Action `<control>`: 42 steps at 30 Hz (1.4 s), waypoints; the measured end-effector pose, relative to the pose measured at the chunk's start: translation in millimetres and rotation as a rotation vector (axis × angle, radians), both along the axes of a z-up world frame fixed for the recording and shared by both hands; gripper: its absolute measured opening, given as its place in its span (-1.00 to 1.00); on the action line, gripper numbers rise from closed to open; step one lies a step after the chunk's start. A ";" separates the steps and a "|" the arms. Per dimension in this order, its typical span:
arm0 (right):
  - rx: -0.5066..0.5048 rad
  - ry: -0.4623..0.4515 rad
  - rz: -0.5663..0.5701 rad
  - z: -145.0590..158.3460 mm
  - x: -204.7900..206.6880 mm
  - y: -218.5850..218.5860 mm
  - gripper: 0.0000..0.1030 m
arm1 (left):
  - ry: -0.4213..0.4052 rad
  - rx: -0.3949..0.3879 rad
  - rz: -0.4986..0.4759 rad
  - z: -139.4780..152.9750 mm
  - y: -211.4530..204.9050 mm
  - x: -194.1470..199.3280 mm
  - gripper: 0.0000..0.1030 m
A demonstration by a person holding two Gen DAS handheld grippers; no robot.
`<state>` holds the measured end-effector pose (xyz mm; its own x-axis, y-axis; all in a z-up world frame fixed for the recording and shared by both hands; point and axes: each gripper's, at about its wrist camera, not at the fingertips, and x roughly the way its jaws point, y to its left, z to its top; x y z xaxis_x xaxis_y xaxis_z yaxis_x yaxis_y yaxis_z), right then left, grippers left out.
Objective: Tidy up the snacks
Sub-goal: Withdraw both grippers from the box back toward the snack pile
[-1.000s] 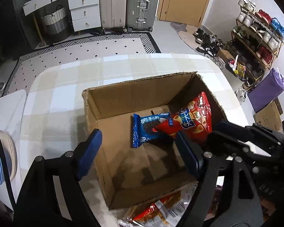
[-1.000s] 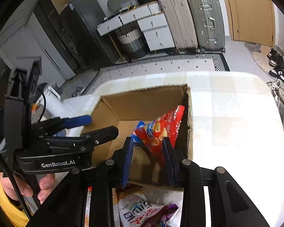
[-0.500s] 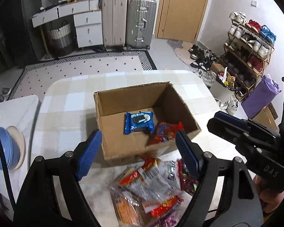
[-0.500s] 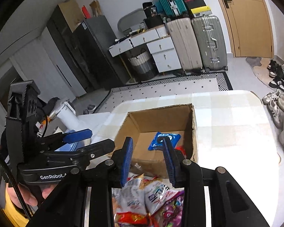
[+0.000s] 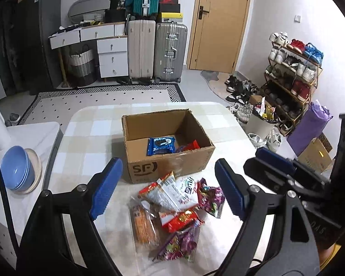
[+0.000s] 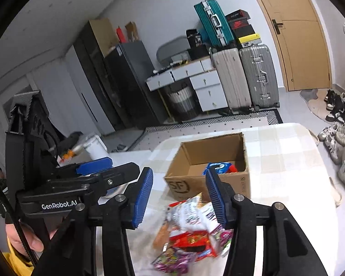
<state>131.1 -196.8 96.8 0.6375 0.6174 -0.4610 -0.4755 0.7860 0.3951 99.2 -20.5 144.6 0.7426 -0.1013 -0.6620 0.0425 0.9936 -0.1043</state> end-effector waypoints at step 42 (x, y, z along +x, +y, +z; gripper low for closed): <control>-0.156 -0.148 -0.123 -41.4 -115.1 -2.3 0.99 | -0.123 0.023 0.142 -65.6 29.7 -122.9 0.97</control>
<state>16.1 -199.2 55.4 0.7711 0.4595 -0.4407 -0.4160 0.8876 0.1977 -23.7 9.2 79.0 0.8240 0.0240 -0.5660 -0.0870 0.9926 -0.0845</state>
